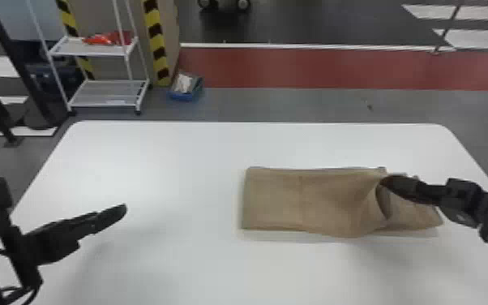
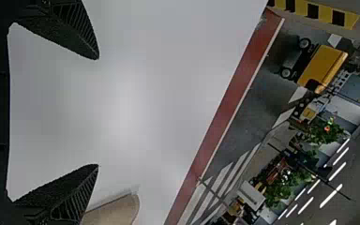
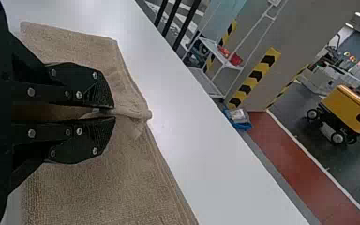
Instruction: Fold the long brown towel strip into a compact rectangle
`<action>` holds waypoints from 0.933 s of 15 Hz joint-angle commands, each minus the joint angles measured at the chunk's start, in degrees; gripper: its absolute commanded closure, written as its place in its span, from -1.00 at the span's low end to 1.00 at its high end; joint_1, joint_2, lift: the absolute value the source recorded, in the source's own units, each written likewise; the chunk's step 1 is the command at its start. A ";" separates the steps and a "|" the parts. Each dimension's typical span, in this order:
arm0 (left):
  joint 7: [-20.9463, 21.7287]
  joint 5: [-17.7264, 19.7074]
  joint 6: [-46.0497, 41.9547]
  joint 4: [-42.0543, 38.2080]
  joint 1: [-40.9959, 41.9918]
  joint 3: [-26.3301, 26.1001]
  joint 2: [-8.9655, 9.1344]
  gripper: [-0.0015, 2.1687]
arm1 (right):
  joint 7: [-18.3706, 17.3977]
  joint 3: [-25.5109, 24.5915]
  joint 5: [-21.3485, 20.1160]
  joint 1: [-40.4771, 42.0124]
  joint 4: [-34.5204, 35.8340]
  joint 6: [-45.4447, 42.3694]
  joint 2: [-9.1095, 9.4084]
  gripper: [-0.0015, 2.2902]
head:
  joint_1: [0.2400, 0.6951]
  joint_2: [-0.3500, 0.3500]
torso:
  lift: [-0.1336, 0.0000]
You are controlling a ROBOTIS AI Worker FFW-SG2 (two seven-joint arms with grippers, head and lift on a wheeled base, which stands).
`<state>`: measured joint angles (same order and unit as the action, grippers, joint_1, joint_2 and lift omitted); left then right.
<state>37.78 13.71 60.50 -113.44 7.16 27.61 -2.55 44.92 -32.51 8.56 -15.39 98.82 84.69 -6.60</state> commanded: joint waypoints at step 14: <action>-0.16 -0.88 0.10 -1.00 0.67 -1.51 0.00 -0.94 | 0.52 -3.17 2.07 -3.68 -4.16 -1.05 -7.20 -0.13 | 1.00 -0.24 | -0.80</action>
<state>37.61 12.89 60.64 -114.43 7.82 26.03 -2.49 45.45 -35.01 10.44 -17.87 94.64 83.33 -12.33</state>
